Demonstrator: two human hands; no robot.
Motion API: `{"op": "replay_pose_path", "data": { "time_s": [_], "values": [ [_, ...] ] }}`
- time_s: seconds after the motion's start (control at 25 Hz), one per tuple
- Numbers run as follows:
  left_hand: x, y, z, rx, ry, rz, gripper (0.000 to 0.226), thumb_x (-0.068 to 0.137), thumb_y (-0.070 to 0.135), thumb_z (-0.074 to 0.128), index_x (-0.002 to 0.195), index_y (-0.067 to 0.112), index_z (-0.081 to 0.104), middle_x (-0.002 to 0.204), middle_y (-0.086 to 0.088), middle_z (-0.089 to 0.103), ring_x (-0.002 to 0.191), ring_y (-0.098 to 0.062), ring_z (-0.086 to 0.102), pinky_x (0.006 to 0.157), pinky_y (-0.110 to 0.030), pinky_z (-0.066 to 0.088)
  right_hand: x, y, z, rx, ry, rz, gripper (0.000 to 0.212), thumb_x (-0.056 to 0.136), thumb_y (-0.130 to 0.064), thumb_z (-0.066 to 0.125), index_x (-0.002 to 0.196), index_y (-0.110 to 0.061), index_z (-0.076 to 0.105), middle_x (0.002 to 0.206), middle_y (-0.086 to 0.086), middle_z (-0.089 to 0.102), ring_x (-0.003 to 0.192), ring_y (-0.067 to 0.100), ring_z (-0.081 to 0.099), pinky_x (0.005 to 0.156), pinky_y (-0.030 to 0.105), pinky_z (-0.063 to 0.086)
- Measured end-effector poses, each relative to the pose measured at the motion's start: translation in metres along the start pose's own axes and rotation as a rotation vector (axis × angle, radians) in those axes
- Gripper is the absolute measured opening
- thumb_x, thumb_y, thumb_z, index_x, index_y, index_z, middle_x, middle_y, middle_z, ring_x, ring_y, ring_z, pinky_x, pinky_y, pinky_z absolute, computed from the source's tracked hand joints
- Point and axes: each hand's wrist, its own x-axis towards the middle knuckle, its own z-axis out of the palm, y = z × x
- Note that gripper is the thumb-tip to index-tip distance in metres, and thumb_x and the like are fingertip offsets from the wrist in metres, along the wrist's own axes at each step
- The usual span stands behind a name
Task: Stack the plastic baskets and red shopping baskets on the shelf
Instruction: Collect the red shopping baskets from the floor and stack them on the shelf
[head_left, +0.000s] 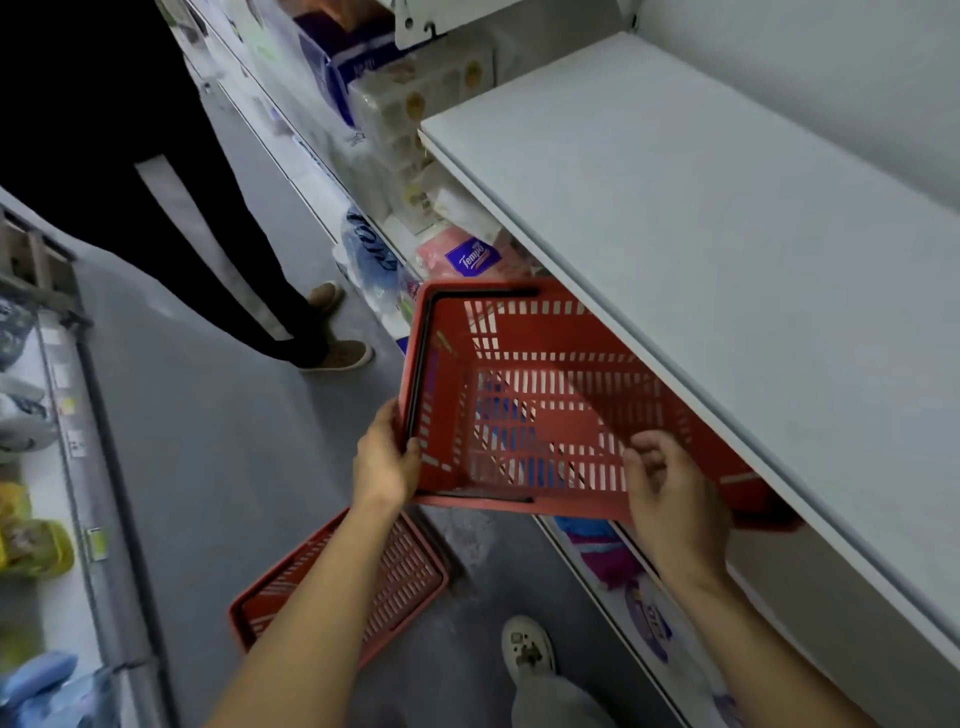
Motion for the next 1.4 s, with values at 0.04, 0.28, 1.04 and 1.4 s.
{"op": "replay_pose_path", "data": {
  "time_s": [0.04,0.28,1.04,1.4],
  "values": [
    [-0.006,-0.009,-0.003,0.011,0.021,-0.010,0.053,0.085,0.007,0.056,0.134,0.022,0.046,0.122,-0.007,0.065,0.111,-0.029,0.062,0.096,-0.047,0.051,0.003,0.002,0.003,-0.024,-0.022,-0.022,0.010,0.094,-0.029,0.053,0.101,-0.023,0.057,0.087,-0.010,0.064,0.066,0.003,0.055,0.051,0.018,0.032],
    [-0.045,-0.077,-0.028,0.133,0.249,-0.162,0.040,0.093,0.031,0.049,0.131,0.022,0.042,0.123,-0.014,0.062,0.106,-0.038,0.061,0.084,-0.047,0.049,0.007,0.020,0.013,-0.483,0.007,-0.228,0.048,0.083,-0.013,0.061,0.130,-0.018,0.053,0.139,0.013,0.050,0.124,0.031,0.042,0.090,0.048,0.043],
    [-0.316,-0.261,-0.103,-0.210,0.766,-0.525,0.046,0.091,0.018,0.063,0.133,0.002,0.054,0.130,-0.021,0.061,0.121,-0.034,0.057,0.103,-0.036,0.039,-0.144,0.000,0.080,-0.066,-0.330,-0.311,0.060,0.080,-0.021,0.049,0.139,-0.028,0.040,0.132,0.013,0.058,0.114,0.037,0.057,0.094,0.048,0.043],
    [-0.478,-0.340,-0.078,-0.316,0.958,-0.875,0.049,0.086,0.019,0.062,0.135,0.016,0.053,0.126,-0.012,0.065,0.115,-0.032,0.061,0.099,-0.043,0.047,-0.238,-0.011,0.152,-0.138,-0.618,-0.577,0.055,0.079,-0.017,0.052,0.133,-0.027,0.045,0.122,0.013,0.063,0.109,0.036,0.059,0.094,0.051,0.046]
  ]
}}
